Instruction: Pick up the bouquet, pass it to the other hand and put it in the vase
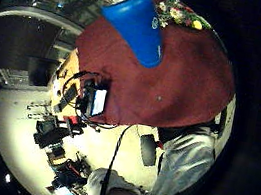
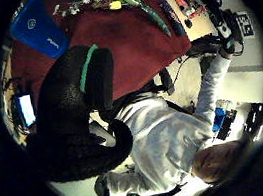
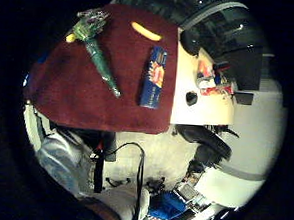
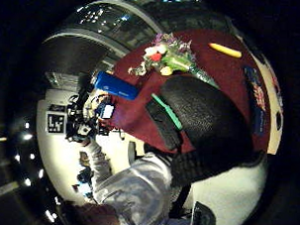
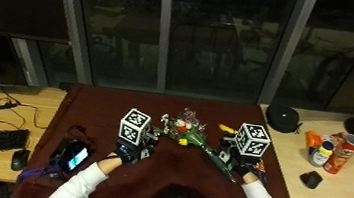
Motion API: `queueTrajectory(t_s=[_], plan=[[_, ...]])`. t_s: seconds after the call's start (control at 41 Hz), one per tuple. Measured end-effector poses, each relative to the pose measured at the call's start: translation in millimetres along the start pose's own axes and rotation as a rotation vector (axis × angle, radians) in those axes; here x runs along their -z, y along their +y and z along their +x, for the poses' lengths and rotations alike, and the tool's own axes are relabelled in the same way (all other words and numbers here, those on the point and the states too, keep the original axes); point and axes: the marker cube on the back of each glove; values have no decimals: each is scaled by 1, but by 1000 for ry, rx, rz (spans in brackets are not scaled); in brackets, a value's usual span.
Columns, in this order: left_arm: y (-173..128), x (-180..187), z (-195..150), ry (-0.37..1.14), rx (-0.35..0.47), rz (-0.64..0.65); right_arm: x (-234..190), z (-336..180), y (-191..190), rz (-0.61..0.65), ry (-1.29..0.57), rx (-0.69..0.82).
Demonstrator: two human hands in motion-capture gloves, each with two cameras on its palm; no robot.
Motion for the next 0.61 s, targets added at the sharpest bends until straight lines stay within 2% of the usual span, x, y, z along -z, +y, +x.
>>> queueTrajectory(t_s=[0.146,0.342,0.61], plan=[[0,-5,11,-19,-25,-3,-1,-9,10,7,1,30],[-10,-9,14,-5,-53,9,6,-15,1,17,-6,40],[-11,-14,6,16,-48,15,4,-17,-8,34,8,-30]])
